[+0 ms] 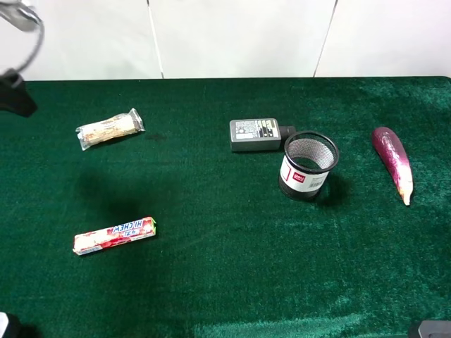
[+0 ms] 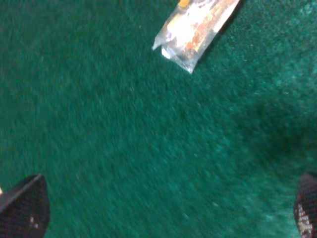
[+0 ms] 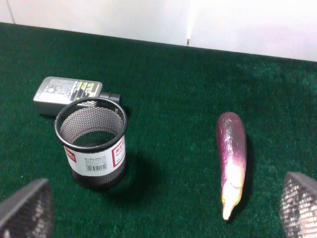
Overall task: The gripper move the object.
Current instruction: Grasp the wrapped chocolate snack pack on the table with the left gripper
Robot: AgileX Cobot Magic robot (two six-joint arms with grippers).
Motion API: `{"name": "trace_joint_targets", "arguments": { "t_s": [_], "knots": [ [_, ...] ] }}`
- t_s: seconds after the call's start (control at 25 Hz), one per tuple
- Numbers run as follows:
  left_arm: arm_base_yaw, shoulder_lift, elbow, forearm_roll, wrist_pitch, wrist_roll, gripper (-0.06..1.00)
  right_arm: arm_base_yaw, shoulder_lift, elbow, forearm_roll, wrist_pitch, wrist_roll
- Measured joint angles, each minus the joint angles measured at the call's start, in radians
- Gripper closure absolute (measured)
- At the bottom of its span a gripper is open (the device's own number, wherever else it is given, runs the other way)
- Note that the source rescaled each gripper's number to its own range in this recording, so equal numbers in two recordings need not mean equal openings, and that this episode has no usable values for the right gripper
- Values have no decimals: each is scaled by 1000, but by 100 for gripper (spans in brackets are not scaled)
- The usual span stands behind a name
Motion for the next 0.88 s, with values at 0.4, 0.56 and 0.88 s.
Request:
{"name": "trace_joint_targets", "arguments": {
  "t_s": [0.4, 0.56, 0.88],
  "knots": [
    [-90, 330, -118, 0, -46, 300, -6, 0, 0, 0, 0, 0, 0],
    [-107, 410, -132, 0, -123, 337, -6, 0, 0, 0, 0, -1, 0],
    [-108, 519, -132, 4, -244, 365, -6, 0, 0, 0, 0, -1, 0]
  ]
}}
